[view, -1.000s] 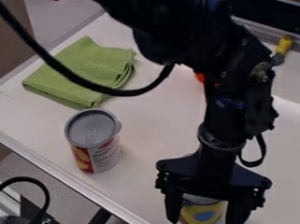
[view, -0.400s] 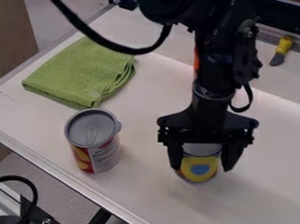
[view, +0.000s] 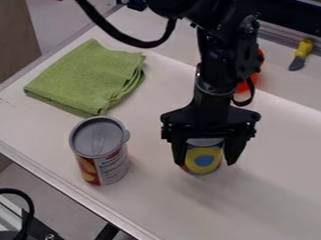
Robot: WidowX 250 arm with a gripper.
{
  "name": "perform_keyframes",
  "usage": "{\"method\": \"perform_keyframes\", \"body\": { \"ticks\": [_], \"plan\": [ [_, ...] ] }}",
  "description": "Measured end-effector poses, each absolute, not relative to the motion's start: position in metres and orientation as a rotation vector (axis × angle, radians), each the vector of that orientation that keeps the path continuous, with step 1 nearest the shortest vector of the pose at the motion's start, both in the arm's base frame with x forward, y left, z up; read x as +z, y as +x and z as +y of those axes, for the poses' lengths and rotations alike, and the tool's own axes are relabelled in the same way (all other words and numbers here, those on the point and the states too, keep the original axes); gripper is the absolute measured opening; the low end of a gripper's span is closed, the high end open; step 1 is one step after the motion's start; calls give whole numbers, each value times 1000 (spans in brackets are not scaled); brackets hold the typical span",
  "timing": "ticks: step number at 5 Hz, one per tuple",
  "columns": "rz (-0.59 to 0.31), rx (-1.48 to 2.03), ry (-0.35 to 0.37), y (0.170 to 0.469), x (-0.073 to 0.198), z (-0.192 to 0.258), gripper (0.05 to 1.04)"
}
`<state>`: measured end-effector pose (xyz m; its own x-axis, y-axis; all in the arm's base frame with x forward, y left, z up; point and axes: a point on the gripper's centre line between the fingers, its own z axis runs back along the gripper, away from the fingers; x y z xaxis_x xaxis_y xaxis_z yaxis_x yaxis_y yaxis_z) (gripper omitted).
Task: Move the yellow can in between green cloth and red object
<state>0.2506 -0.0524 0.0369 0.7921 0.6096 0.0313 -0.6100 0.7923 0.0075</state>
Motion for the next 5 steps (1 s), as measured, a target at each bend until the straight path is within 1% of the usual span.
{"method": "perform_keyframes", "body": {
  "ticks": [1, 3, 5],
  "plan": [
    [-27, 647, 15, 261, 38, -36, 997],
    [-102, 516, 94, 279, 36, -5, 997],
    [-158, 465, 112, 302, 40, 11, 997]
  ]
}}
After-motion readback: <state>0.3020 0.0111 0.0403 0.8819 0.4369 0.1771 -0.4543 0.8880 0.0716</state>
